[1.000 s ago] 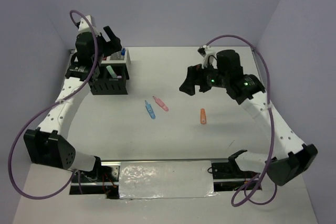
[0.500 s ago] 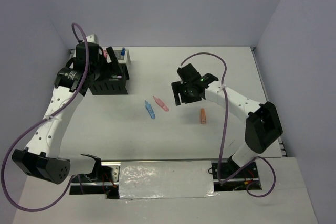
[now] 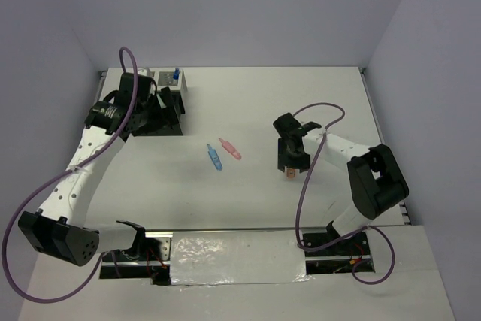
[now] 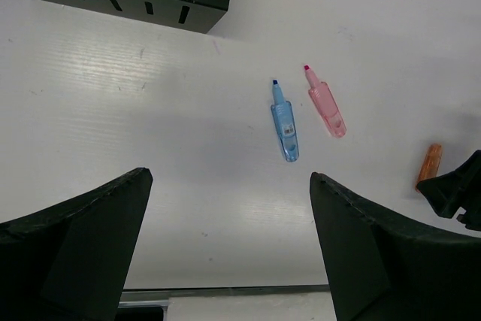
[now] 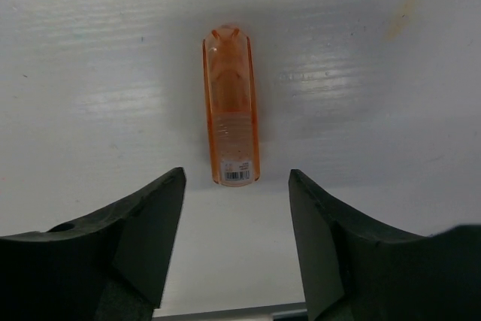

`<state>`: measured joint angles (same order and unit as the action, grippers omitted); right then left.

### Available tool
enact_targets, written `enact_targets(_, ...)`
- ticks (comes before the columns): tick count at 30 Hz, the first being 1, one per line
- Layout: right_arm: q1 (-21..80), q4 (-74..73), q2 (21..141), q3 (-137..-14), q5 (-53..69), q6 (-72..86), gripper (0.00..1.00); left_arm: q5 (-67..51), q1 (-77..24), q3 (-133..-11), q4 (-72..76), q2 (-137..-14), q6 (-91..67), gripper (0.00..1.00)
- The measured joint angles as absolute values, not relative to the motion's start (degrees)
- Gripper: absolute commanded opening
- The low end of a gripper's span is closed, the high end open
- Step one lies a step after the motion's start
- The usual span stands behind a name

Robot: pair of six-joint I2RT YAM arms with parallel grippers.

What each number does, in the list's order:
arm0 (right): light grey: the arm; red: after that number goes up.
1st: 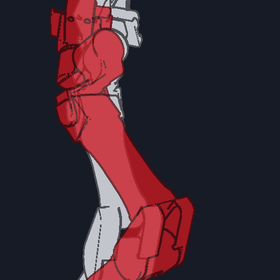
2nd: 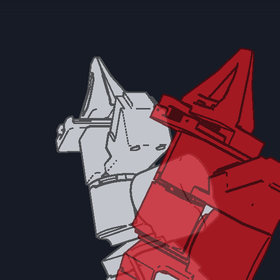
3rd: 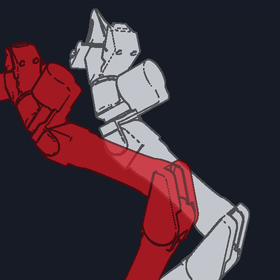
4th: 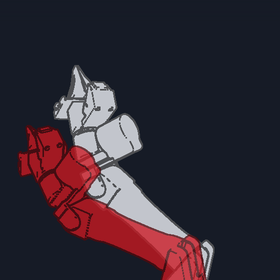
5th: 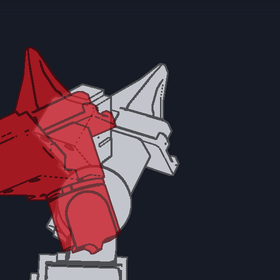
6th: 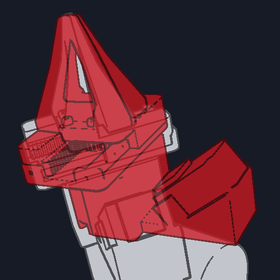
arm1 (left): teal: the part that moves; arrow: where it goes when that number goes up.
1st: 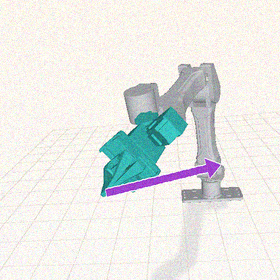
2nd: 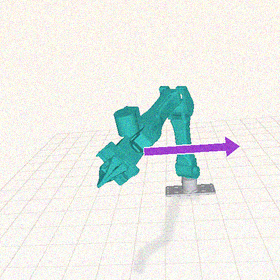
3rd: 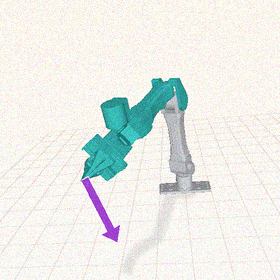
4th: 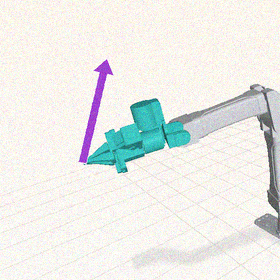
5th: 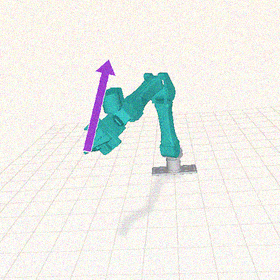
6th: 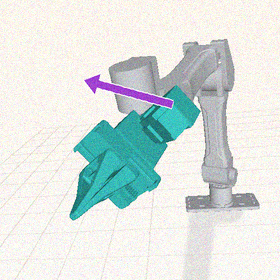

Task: Sort the stationery into containers
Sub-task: Pick up the pen from the center of the board.

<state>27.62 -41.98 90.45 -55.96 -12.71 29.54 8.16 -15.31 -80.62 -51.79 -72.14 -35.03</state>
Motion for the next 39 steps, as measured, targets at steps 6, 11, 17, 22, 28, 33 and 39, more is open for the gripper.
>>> enact_targets(6, 27.31, -38.92, 90.74, -52.58, -10.50, 29.15, 0.44, 5.96, -15.31, -80.62, -51.90, -72.18, -34.28, 0.99)
enact_targets(11, 27.03, -36.36, 91.94, -52.31, -10.24, 28.86, 0.44, 4.56, -15.31, -80.79, -51.88, -72.23, -33.58, 0.99)
enact_targets(17, 26.52, -33.93, 92.49, -51.46, -9.76, 28.73, 0.63, 3.49, -15.31, -80.90, -51.83, -72.23, -33.01, 0.99)
enact_targets(22, 26.35, -33.32, 93.58, -52.58, -8.75, 28.69, 0.30, 2.22, -15.33, -80.90, -51.79, -72.25, -32.99, 0.99)
enact_targets(28, 26.72, -32.60, 93.12, -52.80, -7.11, 26.59, 0.13, -0.73, -15.33, -81.36, -50.63, -72.40, -33.10, 0.99)
enact_targets(33, 35.27, -29.93, 84.38, -53.45, -4.23, 22.09, 0.14, -9.39, -17.28, -81.03, -44.56, -72.69, -36.71, 0.99)
enact_targets(39, 44.29, -25.15, 75.11, -63.44, 1.02, 20.03, 0.14, -19.51, -23.42, -79.88, -34.09, -74.59, -45.04, 0.99)
